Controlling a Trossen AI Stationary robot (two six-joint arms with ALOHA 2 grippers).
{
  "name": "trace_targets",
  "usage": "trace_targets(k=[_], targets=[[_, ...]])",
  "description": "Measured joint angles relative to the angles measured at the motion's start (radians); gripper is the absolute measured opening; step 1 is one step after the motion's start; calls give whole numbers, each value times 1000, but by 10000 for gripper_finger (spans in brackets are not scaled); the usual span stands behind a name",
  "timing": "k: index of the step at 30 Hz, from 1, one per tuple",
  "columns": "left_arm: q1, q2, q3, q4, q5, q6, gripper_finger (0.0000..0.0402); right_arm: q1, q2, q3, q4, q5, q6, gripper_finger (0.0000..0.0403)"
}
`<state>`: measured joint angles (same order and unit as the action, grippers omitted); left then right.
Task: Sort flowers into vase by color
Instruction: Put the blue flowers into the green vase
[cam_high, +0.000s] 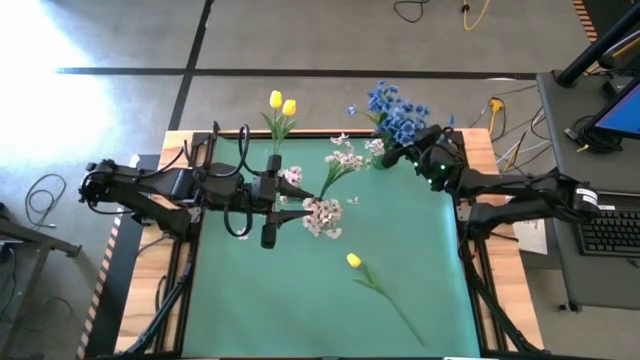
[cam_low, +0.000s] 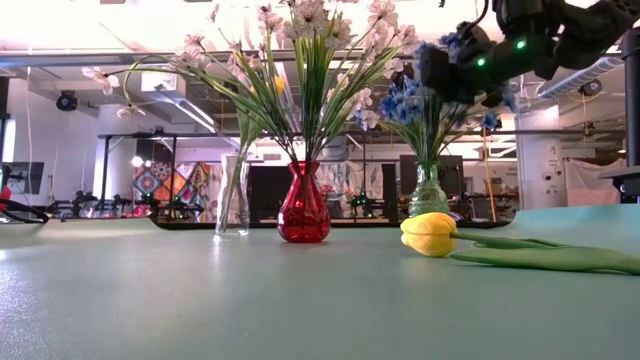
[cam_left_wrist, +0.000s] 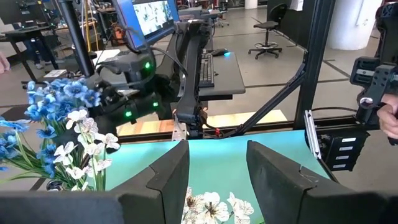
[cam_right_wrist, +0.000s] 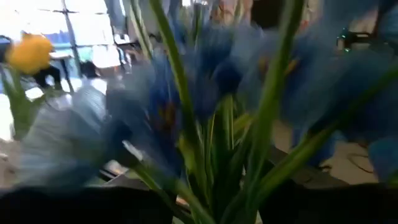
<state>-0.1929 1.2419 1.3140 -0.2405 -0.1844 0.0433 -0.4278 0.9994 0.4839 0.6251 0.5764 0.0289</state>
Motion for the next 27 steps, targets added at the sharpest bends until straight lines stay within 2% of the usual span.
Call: trace_targets(k=[10, 14, 18, 27], targets=[[0, 0, 0, 0, 0, 0, 148, 0, -35, 0, -32, -35, 25, 172], [0, 0, 0, 0, 0, 0, 148, 0, -34, 13, -135, -35, 76, 174], [0, 0, 0, 0, 0, 0, 148, 0, -34, 38, -228, -35, 92, 188], [0, 0, 0, -4, 0, -2, 148, 26, -53, 78, -286, -35, 102, 221]])
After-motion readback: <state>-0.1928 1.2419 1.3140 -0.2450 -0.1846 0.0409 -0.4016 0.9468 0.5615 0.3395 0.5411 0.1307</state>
